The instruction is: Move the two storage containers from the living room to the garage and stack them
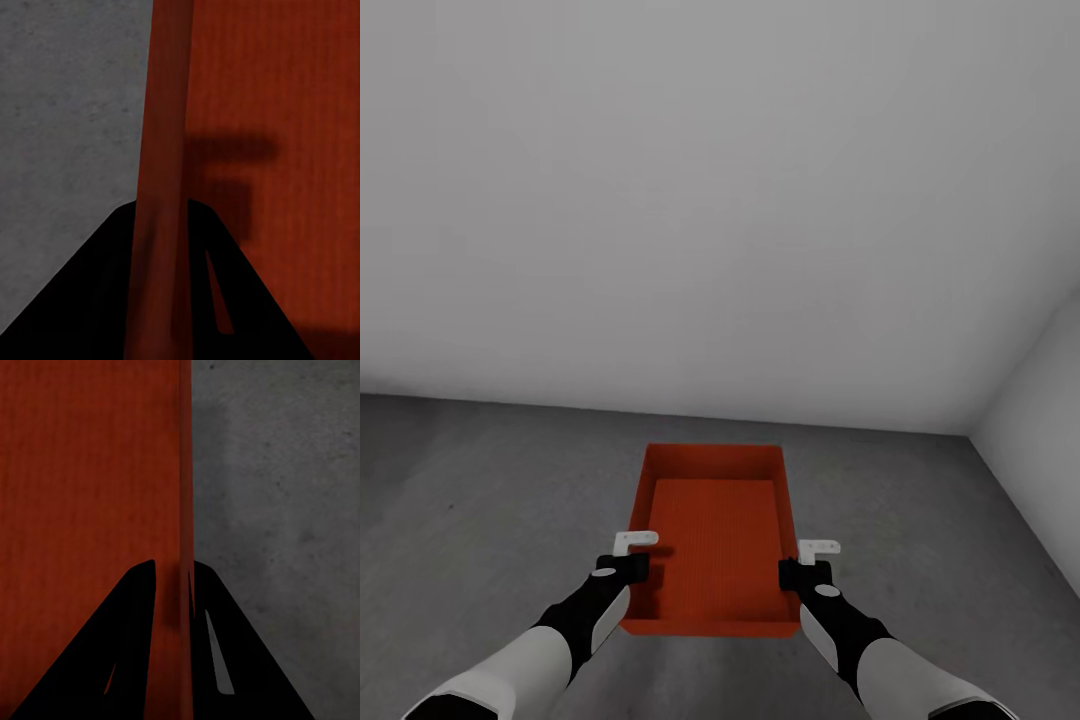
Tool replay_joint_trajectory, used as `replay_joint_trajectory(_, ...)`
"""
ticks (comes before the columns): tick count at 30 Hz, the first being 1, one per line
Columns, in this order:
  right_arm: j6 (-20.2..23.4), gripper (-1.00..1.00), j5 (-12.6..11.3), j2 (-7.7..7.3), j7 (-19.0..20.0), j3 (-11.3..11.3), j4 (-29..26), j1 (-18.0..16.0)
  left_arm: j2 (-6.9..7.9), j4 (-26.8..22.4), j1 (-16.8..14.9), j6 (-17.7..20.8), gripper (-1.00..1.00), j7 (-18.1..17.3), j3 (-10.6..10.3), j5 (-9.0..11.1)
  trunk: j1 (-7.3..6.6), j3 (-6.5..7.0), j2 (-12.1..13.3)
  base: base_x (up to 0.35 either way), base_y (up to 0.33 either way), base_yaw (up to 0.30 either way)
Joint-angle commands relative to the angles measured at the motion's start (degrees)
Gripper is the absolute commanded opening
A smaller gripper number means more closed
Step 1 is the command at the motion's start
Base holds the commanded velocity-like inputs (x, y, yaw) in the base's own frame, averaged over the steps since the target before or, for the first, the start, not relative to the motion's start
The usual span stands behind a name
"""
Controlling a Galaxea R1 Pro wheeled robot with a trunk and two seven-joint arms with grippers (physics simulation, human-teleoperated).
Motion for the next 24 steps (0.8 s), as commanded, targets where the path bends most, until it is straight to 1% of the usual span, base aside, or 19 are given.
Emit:
replay_joint_trajectory(1, -0.4, -1.0, -0.72, 0.02, -0.88, -0.23, 0.14, -0.01, -0.75, -0.23, -0.06, 0.31, -1.0, 0.48, 0.93, -0.03, 0.22, -0.23, -0.45, 0.0, 0.0, 0.0)
replay_joint_trajectory(24, -0.45, -1.0, -0.72, 0.02, -0.88, -0.23, 0.14, -0.01, -0.7, -0.23, -0.06, 0.4, -1.0, 0.48, 0.93, -0.04, 5.28, -4.36, -9.67, 0.0, 0.0, 0.0)
